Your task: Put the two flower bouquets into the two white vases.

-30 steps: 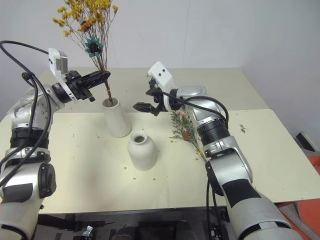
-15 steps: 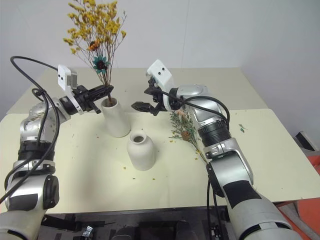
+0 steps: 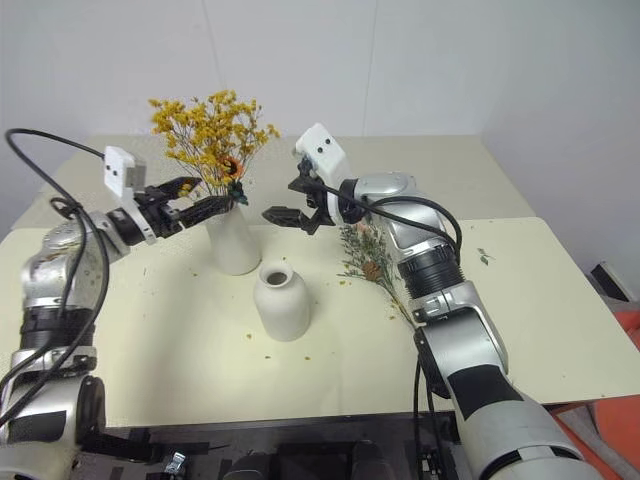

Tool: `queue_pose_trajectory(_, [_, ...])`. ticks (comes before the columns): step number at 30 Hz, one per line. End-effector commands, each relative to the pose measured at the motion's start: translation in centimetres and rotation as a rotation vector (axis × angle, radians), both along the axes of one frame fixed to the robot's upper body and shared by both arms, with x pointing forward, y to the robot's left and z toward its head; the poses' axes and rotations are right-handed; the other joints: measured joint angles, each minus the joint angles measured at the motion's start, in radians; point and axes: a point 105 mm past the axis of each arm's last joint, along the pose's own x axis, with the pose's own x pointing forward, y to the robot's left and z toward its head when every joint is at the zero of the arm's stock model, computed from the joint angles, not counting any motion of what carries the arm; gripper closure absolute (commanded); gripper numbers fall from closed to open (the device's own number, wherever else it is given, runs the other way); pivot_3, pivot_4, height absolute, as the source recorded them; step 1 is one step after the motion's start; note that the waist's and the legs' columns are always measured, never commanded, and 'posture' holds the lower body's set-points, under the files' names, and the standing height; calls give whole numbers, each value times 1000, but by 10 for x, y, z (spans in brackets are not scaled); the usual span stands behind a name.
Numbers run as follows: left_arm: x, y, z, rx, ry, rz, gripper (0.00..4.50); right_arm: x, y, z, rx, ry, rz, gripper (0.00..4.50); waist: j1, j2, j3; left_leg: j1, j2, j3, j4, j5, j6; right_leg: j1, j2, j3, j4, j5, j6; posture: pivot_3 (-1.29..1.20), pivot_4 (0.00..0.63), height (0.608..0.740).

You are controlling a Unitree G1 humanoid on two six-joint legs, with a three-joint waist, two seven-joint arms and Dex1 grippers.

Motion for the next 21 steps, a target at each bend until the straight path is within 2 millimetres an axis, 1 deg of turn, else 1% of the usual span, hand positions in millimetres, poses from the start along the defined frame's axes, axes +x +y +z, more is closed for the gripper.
queue_pose_trajectory(1, [-25,12,26,34,-110,35,38,-5,-7,14,28,-42,3,0,-1,0,0,0,0,0,0,0,0,0,0,0,0,0,0,0,150,740])
queue_pose_trajectory(4, [-42,14,30,59,-137,27,38,-6,-12,14,23,-44,-5,0,2,0,0,0,0,0,0,0,0,0,0,0,0,0,0,0,150,740])
queue_pose_trajectory(6, [-56,8,35,62,-164,-31,38,-9,-17,13,19,-47,-6,0,3,0,0,0,0,0,0,0,0,0,0,0,-1,0,0,0,150,740])
queue_pose_trajectory(9, [-74,-6,44,44,-206,-175,38,-12,-24,12,10,-51,-10,0,8,0,0,0,0,0,0,0,0,0,0,0,-2,0,0,0,150,740])
queue_pose_trajectory(14, [-88,-24,49,68,-225,-359,38,-14,-40,9,0,-48,-41,0,6,0,0,2,0,0,0,1,-1,0,0,0,-2,0,0,0,150,740])
queue_pose_trajectory(18, [-98,-41,41,105,-192,-516,38,-16,-60,8,-7,-53,-91,0,5,0,0,2,0,0,0,1,-1,0,0,0,-2,-1,0,0,150,740])
queue_pose_trajectory(21, [-100,-57,37,120,-173,-609,38,-18,-76,9,-15,-57,-131,0,6,0,0,1,0,0,0,1,-1,0,0,1,-2,-1,0,0,150,740])
